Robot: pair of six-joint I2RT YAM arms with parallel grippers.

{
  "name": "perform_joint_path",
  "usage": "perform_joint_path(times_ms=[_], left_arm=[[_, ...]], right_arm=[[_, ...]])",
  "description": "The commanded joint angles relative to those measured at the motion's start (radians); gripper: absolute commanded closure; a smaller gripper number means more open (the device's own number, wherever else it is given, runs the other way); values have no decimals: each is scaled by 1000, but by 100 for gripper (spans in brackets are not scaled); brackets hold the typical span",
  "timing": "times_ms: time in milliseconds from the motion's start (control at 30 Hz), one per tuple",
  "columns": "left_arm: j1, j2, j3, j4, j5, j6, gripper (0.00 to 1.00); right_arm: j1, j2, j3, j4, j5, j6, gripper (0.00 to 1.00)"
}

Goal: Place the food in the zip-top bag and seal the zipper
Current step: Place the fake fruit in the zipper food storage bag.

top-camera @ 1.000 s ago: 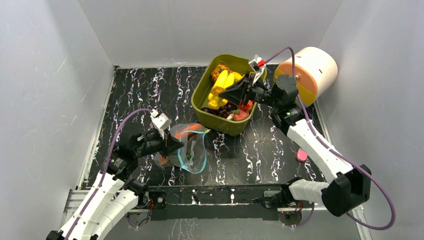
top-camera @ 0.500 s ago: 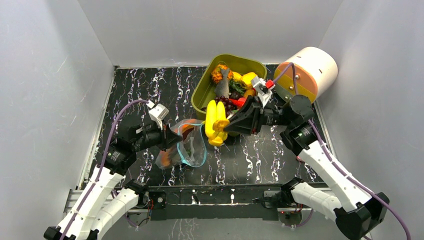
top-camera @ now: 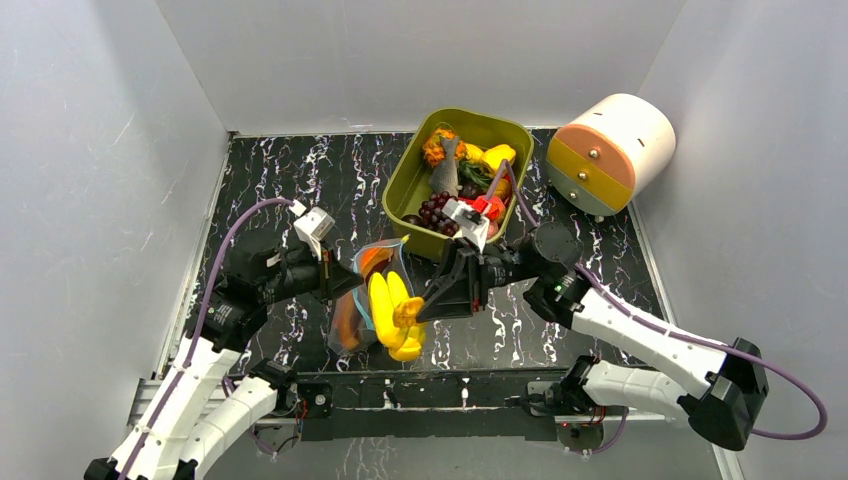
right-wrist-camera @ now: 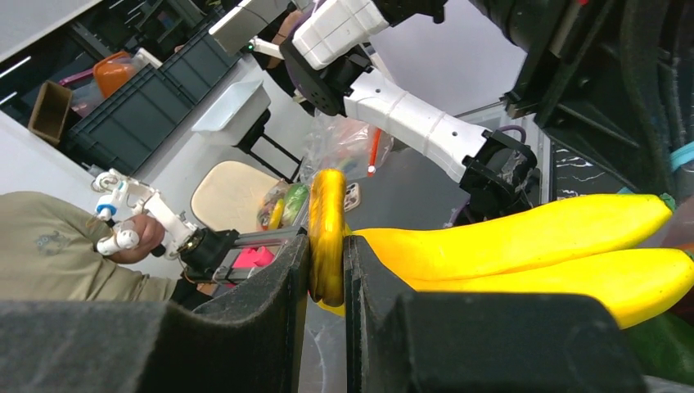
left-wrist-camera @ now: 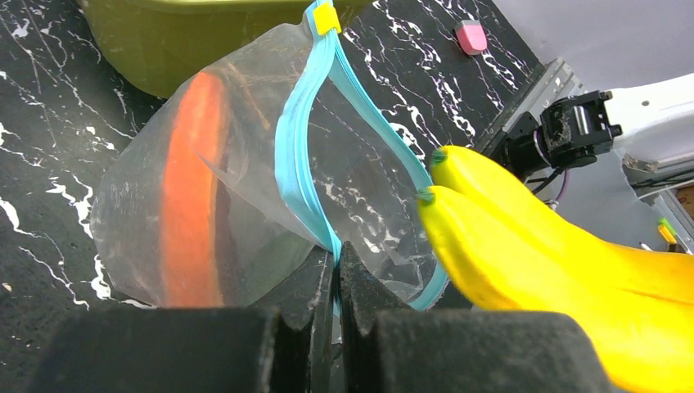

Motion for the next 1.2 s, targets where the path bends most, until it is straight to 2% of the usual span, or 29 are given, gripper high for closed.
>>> perform_joint_path(times_ms=[0, 333, 700, 1167], left_arm=[[2, -20, 40, -11, 62, 7, 100], [2, -26, 51, -15, 137, 2, 100], [2, -60, 54, 15, 216, -28, 100], [2, -57, 59, 128, 229, -181, 100]], right_arm=[[8, 33, 11, 114, 67, 4, 100], [8, 115, 12, 62, 140, -135, 100], [8, 130, -8, -141, 292, -376, 100], [68, 102, -25, -302, 522, -578, 100]])
